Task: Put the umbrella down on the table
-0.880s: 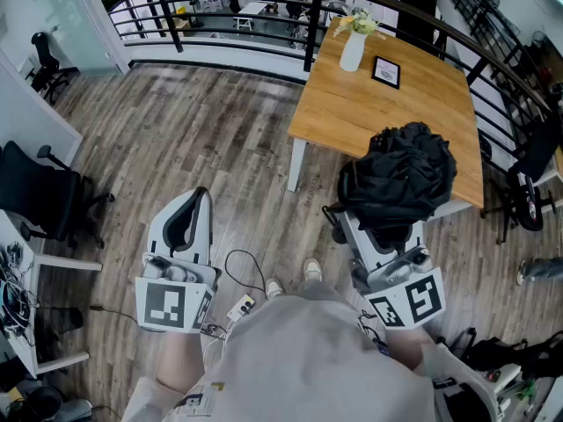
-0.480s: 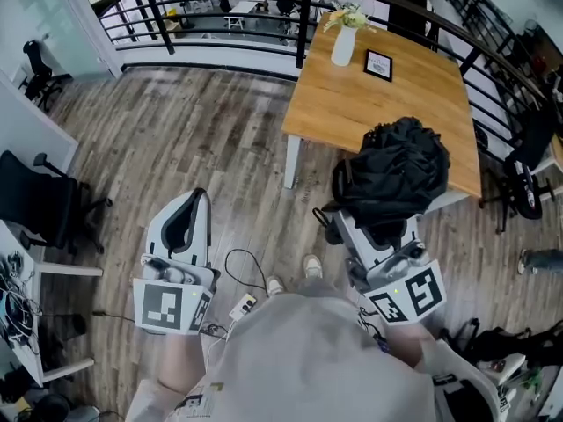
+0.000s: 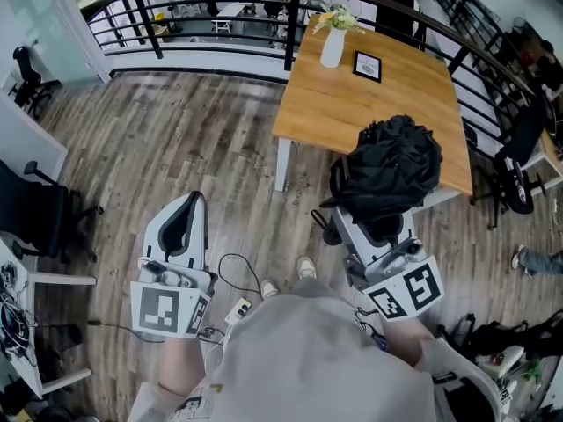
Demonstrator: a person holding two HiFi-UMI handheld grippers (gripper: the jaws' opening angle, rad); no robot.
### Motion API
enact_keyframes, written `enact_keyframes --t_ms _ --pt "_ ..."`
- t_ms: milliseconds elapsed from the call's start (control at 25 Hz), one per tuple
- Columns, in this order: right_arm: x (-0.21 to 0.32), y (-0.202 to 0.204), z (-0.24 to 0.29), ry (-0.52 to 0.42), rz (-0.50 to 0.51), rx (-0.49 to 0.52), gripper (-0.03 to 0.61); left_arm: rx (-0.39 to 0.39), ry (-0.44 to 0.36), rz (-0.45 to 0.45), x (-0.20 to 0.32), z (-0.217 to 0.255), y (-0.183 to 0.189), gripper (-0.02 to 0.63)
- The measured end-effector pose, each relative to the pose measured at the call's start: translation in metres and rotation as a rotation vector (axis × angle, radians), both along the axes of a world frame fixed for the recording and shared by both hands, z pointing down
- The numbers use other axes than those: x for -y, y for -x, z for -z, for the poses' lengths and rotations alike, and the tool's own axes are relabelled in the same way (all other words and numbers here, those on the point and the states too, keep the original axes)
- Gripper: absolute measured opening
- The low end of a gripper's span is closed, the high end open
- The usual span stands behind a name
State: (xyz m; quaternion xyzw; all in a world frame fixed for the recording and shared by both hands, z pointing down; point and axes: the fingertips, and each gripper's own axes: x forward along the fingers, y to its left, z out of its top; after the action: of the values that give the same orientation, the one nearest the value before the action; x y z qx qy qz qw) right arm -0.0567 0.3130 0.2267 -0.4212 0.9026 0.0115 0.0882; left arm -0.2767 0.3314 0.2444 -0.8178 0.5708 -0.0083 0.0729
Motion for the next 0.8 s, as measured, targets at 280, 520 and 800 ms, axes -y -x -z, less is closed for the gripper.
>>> enact_keyframes --t_ms 280,520,800 --pt "0.0 -0.015 -0.003 0.0 -0.025 -0.004 0.281 0.007 -0.001 -0.042 0.012 -0.003 -0.014 0.017" --pt "0.036 -0.049 -0.017 0.018 -0.073 0.009 0.281 0.061 0.012 -0.105 0.054 -0.011 -0.048 0.017" --pt "0.127 -0.066 -0.042 0.06 -0.041 0.016 0.281 0.093 0.075 -0.088 0.139 -0.036 -0.07 0.017"
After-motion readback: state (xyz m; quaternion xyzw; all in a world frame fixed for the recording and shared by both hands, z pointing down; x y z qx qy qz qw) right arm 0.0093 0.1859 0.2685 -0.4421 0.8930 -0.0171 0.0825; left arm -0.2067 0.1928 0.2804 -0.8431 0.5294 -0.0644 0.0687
